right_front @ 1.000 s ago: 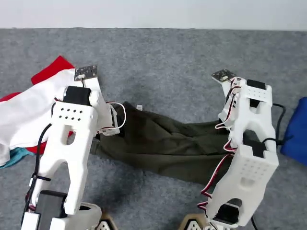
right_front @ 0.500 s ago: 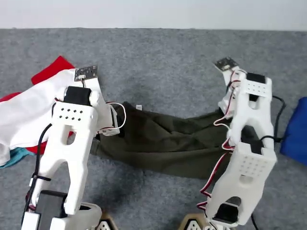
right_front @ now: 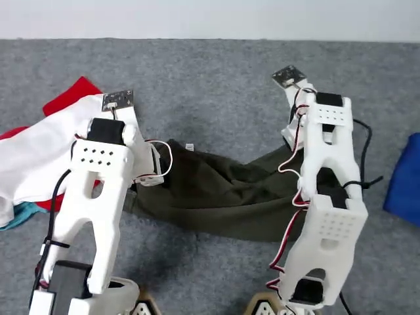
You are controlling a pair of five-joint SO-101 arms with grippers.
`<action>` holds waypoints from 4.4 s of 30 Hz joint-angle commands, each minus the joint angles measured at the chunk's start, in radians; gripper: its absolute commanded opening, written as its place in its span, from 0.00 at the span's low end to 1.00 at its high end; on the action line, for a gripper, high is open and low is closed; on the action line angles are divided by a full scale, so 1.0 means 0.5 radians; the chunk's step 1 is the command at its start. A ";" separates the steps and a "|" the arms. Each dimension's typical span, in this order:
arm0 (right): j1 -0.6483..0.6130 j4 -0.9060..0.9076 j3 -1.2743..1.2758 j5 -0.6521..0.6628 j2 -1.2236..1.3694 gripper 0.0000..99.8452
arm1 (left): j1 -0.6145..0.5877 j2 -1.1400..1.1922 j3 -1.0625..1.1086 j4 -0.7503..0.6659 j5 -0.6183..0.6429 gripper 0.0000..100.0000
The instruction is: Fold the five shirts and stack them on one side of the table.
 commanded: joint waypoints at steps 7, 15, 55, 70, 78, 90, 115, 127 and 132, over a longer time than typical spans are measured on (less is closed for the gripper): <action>-0.011 0.450 -0.101 0.313 -0.152 0.09 | 0.009 -0.064 -0.008 0.034 0.025 0.23; -0.284 0.695 -0.089 0.445 -0.434 0.01 | 0.003 -0.068 -0.008 0.034 0.025 0.23; -0.649 0.664 -0.101 0.540 0.075 0.01 | -0.003 -0.064 0.781 -0.706 0.025 0.23; -0.646 0.674 -0.135 0.540 0.066 0.01 | -0.074 -0.064 1.149 -1.384 0.025 0.00; -0.658 0.809 -0.322 0.540 0.069 0.01 | -0.273 -0.061 1.217 -1.405 0.012 0.01; -0.735 0.796 -0.344 0.540 0.275 0.01 | -0.273 -0.061 1.428 -1.448 0.012 0.01; -0.275 -0.109 -0.344 0.390 0.382 0.01 | -0.267 -0.064 1.428 -1.387 0.012 0.01; -0.094 -0.091 -0.479 0.350 0.333 0.01 | -0.264 -0.064 1.428 -1.387 0.012 0.01; -0.029 -0.133 -0.568 0.298 0.358 0.01 | -0.264 -0.064 1.428 -1.387 0.012 0.01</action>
